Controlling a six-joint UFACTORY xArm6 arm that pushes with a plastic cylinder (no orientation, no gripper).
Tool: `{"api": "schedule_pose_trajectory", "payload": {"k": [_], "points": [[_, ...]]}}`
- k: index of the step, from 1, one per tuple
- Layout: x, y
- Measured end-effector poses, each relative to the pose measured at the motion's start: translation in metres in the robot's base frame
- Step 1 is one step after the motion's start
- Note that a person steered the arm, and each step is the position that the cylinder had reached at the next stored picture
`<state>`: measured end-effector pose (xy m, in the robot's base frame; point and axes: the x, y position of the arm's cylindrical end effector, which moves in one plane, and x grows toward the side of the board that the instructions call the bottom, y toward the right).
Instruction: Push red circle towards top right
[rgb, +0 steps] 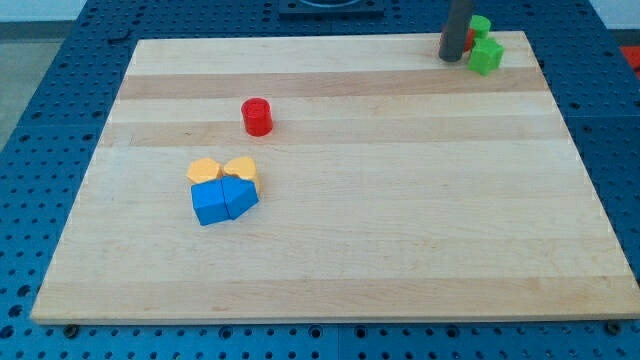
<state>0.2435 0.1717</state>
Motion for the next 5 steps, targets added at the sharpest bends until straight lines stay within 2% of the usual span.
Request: {"api": "schedule_pose_trajectory", "payload": {"k": [1,2,3,4,5], "points": [[0.013,-0.017],[0.02,-0.075],[0.022,-0.162],[0.043,-0.255],[0.091,-0.337]]}}
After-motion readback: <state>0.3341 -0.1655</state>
